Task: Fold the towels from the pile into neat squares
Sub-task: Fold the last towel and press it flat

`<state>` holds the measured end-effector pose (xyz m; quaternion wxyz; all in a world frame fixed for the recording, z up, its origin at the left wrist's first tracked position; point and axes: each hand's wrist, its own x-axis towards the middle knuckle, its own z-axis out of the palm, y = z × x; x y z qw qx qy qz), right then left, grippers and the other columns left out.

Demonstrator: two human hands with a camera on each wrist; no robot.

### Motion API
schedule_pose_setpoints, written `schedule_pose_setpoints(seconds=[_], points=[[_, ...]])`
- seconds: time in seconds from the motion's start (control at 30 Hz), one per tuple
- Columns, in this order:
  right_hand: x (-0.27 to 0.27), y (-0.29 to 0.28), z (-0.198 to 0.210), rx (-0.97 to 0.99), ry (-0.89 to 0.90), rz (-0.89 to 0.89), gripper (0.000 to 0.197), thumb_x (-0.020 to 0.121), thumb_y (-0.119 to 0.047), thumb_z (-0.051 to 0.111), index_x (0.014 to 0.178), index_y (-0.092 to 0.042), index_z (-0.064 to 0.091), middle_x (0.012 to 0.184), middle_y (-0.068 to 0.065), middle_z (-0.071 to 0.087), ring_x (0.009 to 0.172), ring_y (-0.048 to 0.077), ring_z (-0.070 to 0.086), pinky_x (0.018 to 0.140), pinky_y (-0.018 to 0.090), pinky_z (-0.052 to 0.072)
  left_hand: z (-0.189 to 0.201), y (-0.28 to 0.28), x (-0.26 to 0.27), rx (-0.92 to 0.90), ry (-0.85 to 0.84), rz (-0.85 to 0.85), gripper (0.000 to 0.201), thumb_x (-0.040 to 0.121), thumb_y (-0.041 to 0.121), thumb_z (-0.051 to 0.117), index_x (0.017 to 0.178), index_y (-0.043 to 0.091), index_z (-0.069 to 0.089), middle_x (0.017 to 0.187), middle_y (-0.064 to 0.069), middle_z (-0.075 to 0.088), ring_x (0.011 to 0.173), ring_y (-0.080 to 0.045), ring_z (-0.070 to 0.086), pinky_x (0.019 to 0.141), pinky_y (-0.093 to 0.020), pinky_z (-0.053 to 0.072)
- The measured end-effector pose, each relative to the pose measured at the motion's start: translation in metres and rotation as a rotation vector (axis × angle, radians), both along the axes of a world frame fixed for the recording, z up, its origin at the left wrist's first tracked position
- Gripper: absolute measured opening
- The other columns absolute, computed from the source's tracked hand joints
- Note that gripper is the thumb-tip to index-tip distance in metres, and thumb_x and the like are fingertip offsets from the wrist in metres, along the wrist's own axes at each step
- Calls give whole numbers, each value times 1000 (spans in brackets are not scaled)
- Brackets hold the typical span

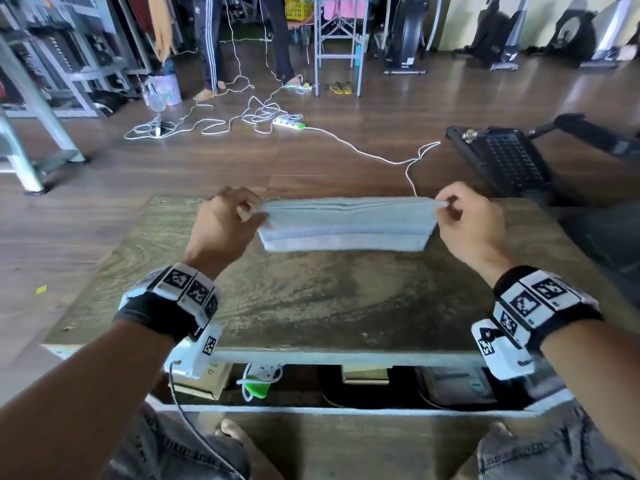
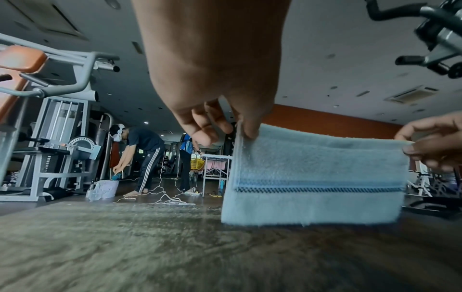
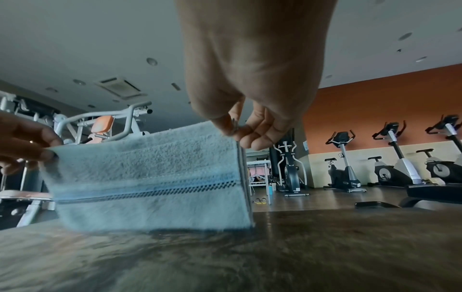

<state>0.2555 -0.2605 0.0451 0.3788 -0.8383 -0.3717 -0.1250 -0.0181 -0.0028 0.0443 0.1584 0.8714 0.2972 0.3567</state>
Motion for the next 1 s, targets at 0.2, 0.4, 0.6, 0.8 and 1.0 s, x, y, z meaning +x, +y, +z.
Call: schedule_pose_setpoints(seconds=[0.2, 0.4, 0.6, 0.8, 1.0], points=[[-25, -59, -42, -405, 270, 155, 27, 85, -9, 66, 88, -35, 58, 87, -3, 67, 73, 17, 61, 65, 34, 50, -41, -47, -50, -308, 486, -83, 22, 77, 25, 80, 91, 31, 65, 108, 5, 57, 93, -13, 56, 81, -30, 52], [-48, -78, -73, -437, 416, -56, 19, 94, -34, 62, 95, -15, 63, 88, 0, 67, 88, 23, 63, 77, 33, 50, -76, -75, -54, -373, 440, 76, 33, 86, 45, 68, 97, 14, 71, 92, 0, 69, 88, -19, 66, 80, -30, 52], [-52, -71, -77, -330, 402, -145, 18, 95, -25, 62, 79, -17, 65, 76, -1, 66, 80, 25, 65, 69, 29, 46, -65, -89, -36, -451, 406, 240, 24, 83, 35, 67, 66, 19, 59, 74, -4, 69, 73, -26, 68, 71, -36, 58], [-51, -80, -63, -447, 425, -76, 15, 90, -30, 62, 78, -21, 62, 80, -2, 67, 78, 20, 64, 70, 34, 53, -64, -77, -37, -441, 389, 271, 40, 83, 44, 66, 58, 16, 53, 60, -4, 62, 63, -30, 67, 65, -34, 57], [-61, -81, -79, -424, 152, 110, 25, 94, -33, 60, 119, -28, 62, 122, -3, 56, 116, 24, 50, 101, 46, 46, -75, -91, -30, -202, 466, 3, 34, 89, 38, 63, 120, 26, 60, 132, -4, 54, 120, -26, 46, 99, -43, 42]])
